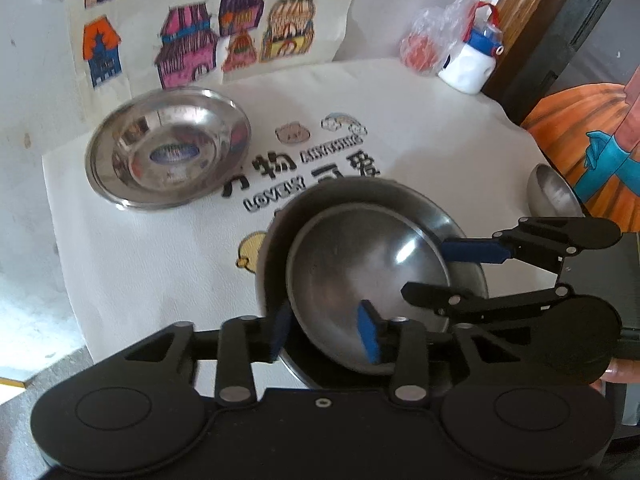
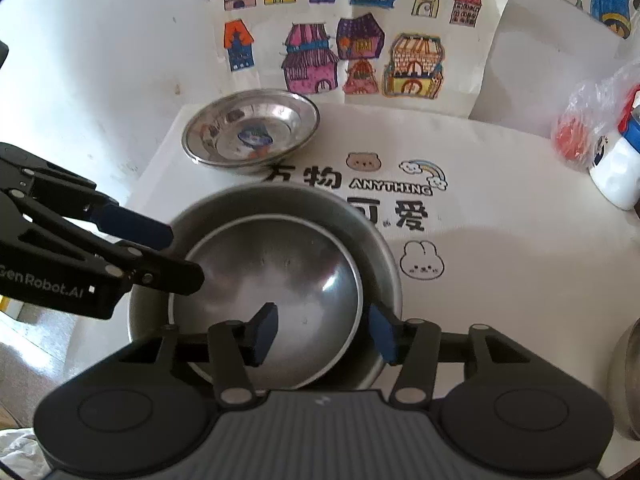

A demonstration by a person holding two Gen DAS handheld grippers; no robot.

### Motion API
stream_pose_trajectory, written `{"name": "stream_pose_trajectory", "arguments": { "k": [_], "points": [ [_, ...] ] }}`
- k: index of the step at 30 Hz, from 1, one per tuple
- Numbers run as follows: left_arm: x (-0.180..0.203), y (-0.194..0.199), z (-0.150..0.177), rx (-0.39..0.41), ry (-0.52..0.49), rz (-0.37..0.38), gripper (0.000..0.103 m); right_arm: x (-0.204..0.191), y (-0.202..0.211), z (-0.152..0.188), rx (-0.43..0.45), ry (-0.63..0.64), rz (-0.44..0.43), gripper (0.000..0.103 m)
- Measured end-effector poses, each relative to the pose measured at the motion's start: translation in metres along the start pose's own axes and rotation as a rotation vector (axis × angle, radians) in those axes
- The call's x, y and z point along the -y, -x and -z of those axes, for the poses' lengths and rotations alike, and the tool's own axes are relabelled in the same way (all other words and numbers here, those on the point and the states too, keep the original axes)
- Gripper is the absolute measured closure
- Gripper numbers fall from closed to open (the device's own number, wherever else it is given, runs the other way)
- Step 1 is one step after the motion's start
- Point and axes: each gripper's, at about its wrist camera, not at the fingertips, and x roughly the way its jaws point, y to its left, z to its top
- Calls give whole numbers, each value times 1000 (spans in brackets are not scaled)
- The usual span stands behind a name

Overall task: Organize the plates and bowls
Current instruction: 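Lower the bowl into the larger bowl and open both grippers, then move both grippers to the rim of the last steel bowl and close them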

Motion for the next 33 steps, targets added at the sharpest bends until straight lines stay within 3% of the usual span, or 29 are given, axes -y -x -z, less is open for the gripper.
{"name": "stream_pose_trajectory", "arguments": {
  "k": [3,5,11,19,23,26,33],
  "points": [
    [4,7,-2,29,-17,-23,47,6,9,1,31,-13,-24,42],
    [5,12,-3,53,-17,-32,42,12,18,4,72,-27,-28,30],
    [15,20,-11,118,-17,-13,29,47,61,24,263,-80,-35,18],
    [69,9,-39,209,-51,69,9,137,121,67,426,-257,149,3],
    [115,-10,-57,225,-85,122,3,192,137,94,439,-376,282,2],
    [151,-31,-70,196,-115,167,3,231,140,113,384,-468,345,2],
    [217,-88,-88,112,-140,212,2,288,115,152,303,-621,357,2]
  ]
}}
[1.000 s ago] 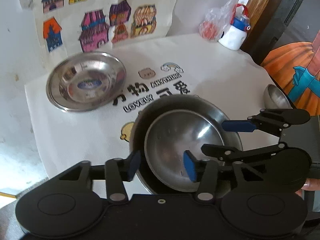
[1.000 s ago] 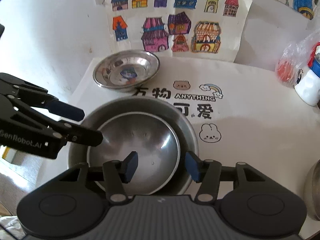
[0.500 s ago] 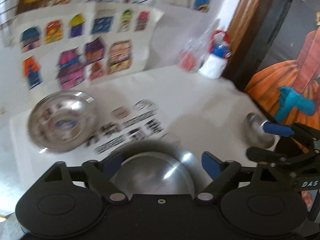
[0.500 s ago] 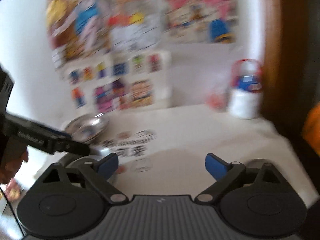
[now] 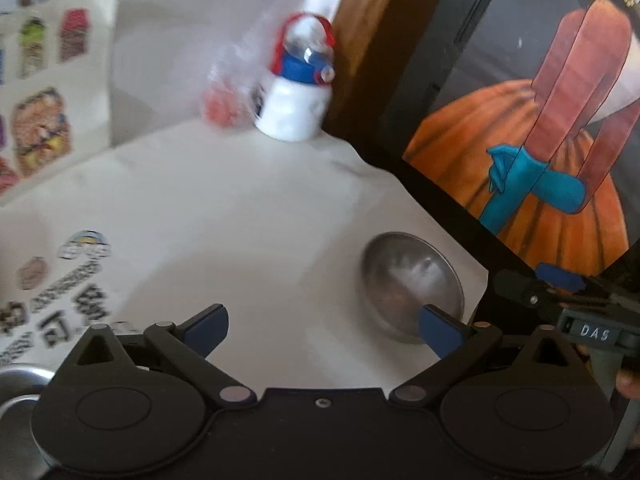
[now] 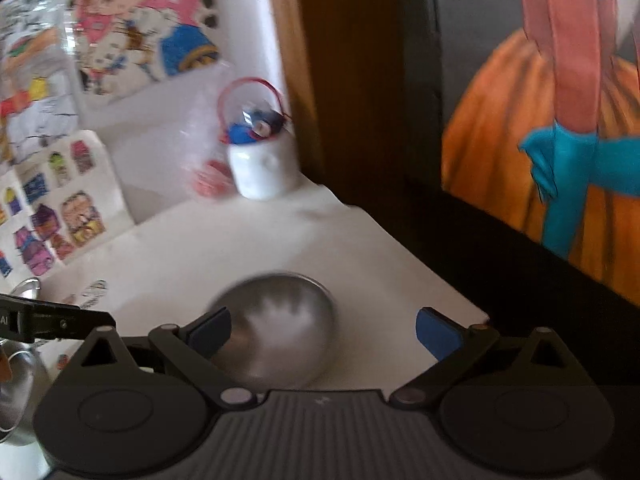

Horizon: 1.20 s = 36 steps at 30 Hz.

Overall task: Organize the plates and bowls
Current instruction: 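Move both grippers to the rim of the last steel bowl and close them, then lift the steel bowl with both grippers and carry it to the bowl stack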

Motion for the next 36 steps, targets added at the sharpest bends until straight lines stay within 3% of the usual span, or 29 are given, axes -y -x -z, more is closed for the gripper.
{"name": "stream_pose_trajectory", "arguments": {
  "k": [8,20,24,26,29,31,32,34,36],
  "points": [
    [19,-59,-7,-58,35,-27,2,27,-30,14,-36,-38,-12,2],
    [35,-91,-6,-81,7,-67,2,32,-52,20,-55,-35,-38,3],
    [36,-96,-5,-89,13,-64,2,30,-56,21,-61,-42,-44,14],
    [36,-98,-4,-95,11,-59,6,29,-58,21,-68,-47,-41,23],
    [38,-101,-2,-108,0,-50,21,27,-62,23,-80,-53,-51,35],
    [38,-103,0,-119,4,-37,31,26,-64,24,-90,-59,-61,52],
    [39,-104,1,-125,7,-31,35,24,-66,25,-96,-59,-62,54],
    [40,-106,3,-134,7,-19,54,22,-68,27,-100,-61,-70,61],
    [40,-109,3,-139,15,-14,66,20,-70,28,-107,-72,-88,67]
  ]
}}
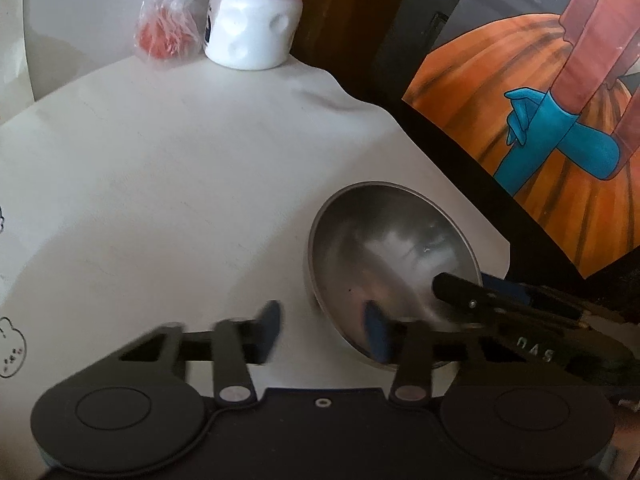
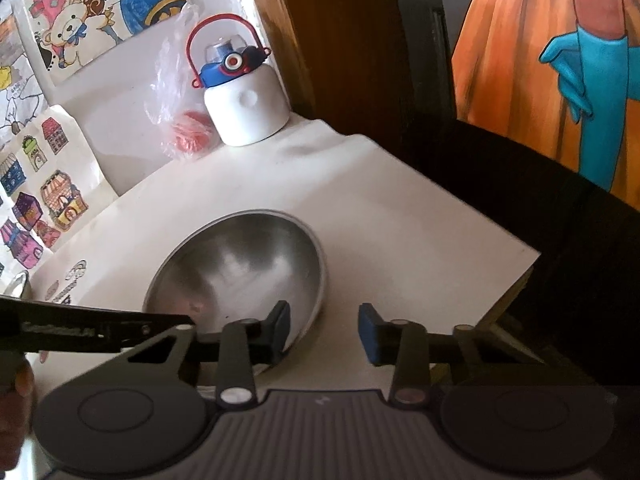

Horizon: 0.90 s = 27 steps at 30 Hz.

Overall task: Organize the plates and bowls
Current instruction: 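Lift the steel bowl with both grippers and carry it to the bowl stack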

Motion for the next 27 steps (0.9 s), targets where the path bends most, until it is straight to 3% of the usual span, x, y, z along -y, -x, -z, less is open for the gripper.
{"name": "stream_pose_trajectory", "arguments": {
  "k": [2,4,15,21,27],
  "points": [
    [-1,-3,0,-8,14,7,72,-2,-1,1,-2,-8,-21,76],
    [-1,-4,-1,-6,25,22,80,-6,-2,3,0,-6,-11,77],
    [-4,13,6,10,52,29,83,-20,19,0,24,-9,-16,83],
    [-10,52,14,75,70,36,83,-52,43,-5,70,39,-54,83],
    [-36,110,27,146,71,14,83,-108,63,-7,103,122,-122,82]
  ]
}}
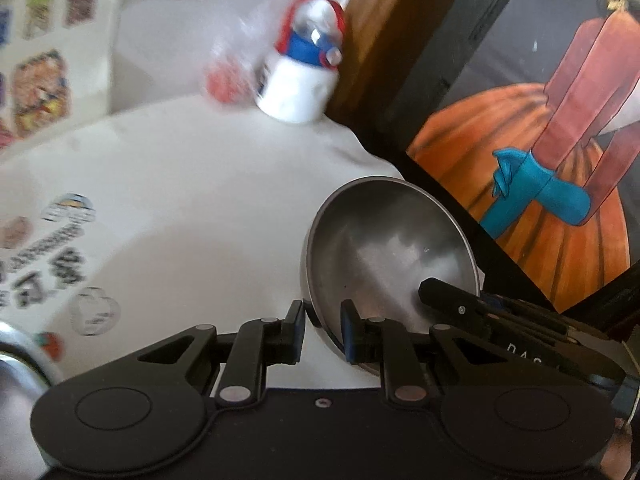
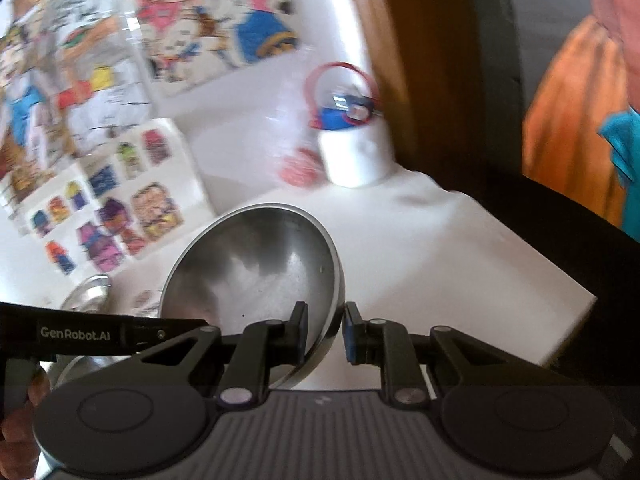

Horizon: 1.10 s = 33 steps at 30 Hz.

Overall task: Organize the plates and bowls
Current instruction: 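Lift the steel bowl with both grippers and carry it to the bowl stack, then lower the bowl into the stacked bowls and open both grippers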

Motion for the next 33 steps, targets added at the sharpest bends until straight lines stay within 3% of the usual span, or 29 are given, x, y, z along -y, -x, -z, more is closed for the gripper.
{"name": "stream_pose_trajectory", "arguments": {
  "k": [11,19,26,33],
  "points": [
    [-85,101,17,103,106,-89,83,-115,3,-7,12,146,-161,82],
    [-138,160,50,147,171,-125,83,-178,2,11,-46,237,-259,82],
    [-164,184,87,130,195,-157,83,-209,-5,39,-134,295,-258,82],
    [-179,181,102,85,194,-165,83,-217,-12,57,-202,322,-222,82]
  ]
}}
